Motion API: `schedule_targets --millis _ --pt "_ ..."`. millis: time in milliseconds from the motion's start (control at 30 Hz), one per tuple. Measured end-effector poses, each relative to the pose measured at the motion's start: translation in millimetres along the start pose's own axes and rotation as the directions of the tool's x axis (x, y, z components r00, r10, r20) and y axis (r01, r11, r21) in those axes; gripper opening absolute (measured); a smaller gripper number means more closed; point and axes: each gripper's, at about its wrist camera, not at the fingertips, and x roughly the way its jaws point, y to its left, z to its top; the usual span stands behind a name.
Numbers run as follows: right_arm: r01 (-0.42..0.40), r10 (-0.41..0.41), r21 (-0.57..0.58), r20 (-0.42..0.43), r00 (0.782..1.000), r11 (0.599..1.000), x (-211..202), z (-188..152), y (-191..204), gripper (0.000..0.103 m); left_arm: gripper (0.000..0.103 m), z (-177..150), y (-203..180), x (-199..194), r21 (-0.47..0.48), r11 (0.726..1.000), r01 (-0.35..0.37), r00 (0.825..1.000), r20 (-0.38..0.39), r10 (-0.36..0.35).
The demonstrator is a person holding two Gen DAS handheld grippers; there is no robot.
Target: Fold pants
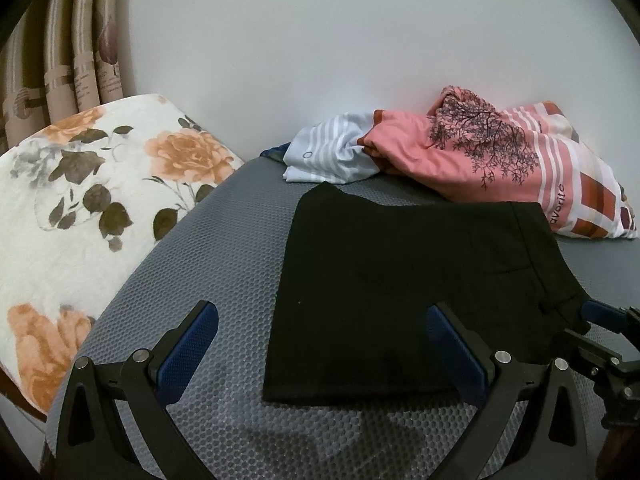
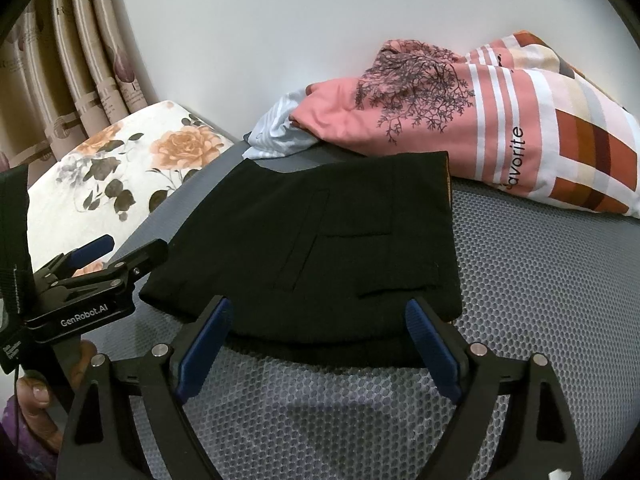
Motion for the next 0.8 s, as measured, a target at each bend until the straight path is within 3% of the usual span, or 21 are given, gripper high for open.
schedule_targets --millis 367,500,633,800 --pt "-0.001 0.001 -0.001 -0.001 1.0 1.0 1 1 0 0.087 0.103 3 -6 10 0.01 1.0 0.012 1.0 -0.015 -0.012" --pt "-0.002 0.002 -0.004 -0.003 1.0 1.0 4 1 0 0.088 0.103 -1 -9 11 0.011 0.998 -0.056 0.998 -0.026 0.056" --pt "-0.002 0.002 -0.005 -0.003 1.0 1.0 6 2 0 0.088 0.103 -3 -7 12 -0.016 1.0 0.02 1.0 -0.022 -0.02" --pt "0.001 -0.001 -0.004 -0.001 1.0 1.0 7 1 0 0.088 0.103 -4 -12 6 0.008 1.0 -0.008 1.0 0.017 0.008"
